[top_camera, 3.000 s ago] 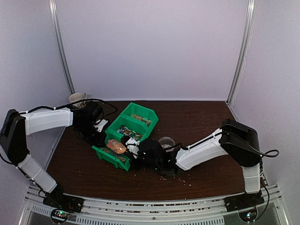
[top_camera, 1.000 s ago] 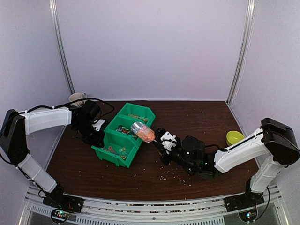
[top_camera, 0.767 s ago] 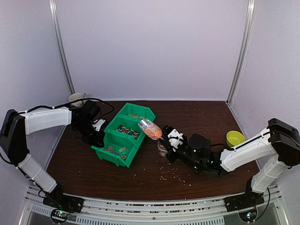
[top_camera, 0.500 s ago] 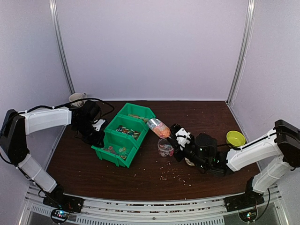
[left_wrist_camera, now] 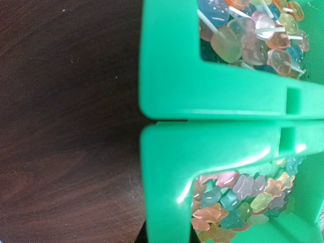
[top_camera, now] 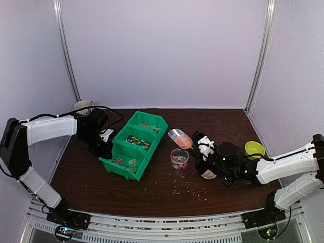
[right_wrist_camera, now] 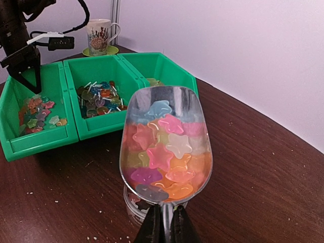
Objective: Pack the candies
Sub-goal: Place the fake candies in the packing box.
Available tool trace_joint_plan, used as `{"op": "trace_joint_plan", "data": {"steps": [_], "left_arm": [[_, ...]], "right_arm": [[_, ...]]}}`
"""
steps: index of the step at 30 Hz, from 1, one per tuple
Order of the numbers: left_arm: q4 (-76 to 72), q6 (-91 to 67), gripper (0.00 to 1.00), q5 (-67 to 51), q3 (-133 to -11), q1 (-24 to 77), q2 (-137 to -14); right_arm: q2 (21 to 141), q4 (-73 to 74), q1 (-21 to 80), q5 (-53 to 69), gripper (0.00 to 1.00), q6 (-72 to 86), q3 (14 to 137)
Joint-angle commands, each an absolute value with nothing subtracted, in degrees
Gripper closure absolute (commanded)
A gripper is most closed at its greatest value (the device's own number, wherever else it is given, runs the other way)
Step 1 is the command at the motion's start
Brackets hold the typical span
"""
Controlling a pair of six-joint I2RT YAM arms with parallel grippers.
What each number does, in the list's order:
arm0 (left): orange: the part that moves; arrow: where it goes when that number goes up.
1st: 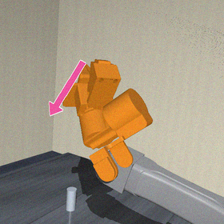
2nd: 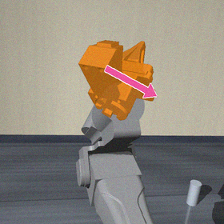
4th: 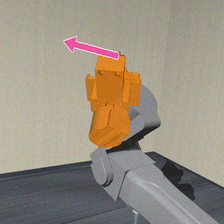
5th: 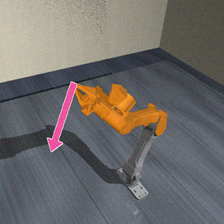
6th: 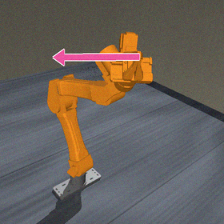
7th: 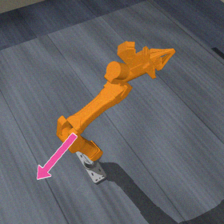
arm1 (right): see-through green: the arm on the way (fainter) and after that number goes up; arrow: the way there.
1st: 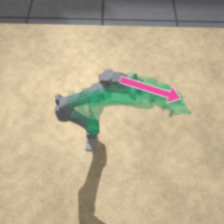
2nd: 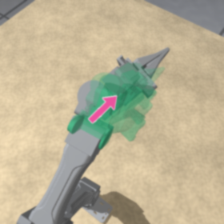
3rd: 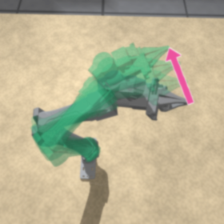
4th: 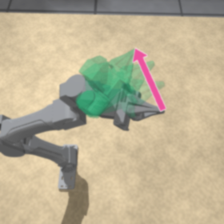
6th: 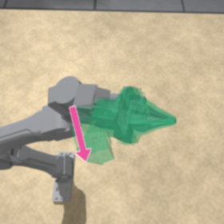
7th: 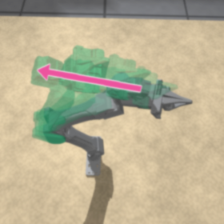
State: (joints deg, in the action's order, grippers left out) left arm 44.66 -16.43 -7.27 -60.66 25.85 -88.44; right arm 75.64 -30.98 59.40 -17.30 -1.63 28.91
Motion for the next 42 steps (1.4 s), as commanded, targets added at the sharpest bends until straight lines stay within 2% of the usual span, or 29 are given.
{"op": "trace_joint_plan", "data": {"steps": [1, 8, 29, 42], "left_arm": [[36.0, -16.5, 1.00, -9.8, -65.1, 25.4, -85.5], [36.0, -16.5, 1.00, -9.7, -65.1, 25.4, -85.4], [36.1, -16.5, 1.00, -9.5, -65.2, 25.2, -85.3], [36.1, -16.5, 1.00, -9.3, -65.1, 25.1, -85.1]], "right_arm": [[72.8, -23.5, 59.2, -19.7, 1.00, 1.2, 28.8], [71.8, -11.6, 59.2, -19.2, 1.00, 3.2, 32.4], [68.9, 7.8, 59.7, -16.0, 1.00, 5.9, 38.4], [71.3, 20.2, 60.3, -16.2, 1.00, 6.6, 45.5]]}}
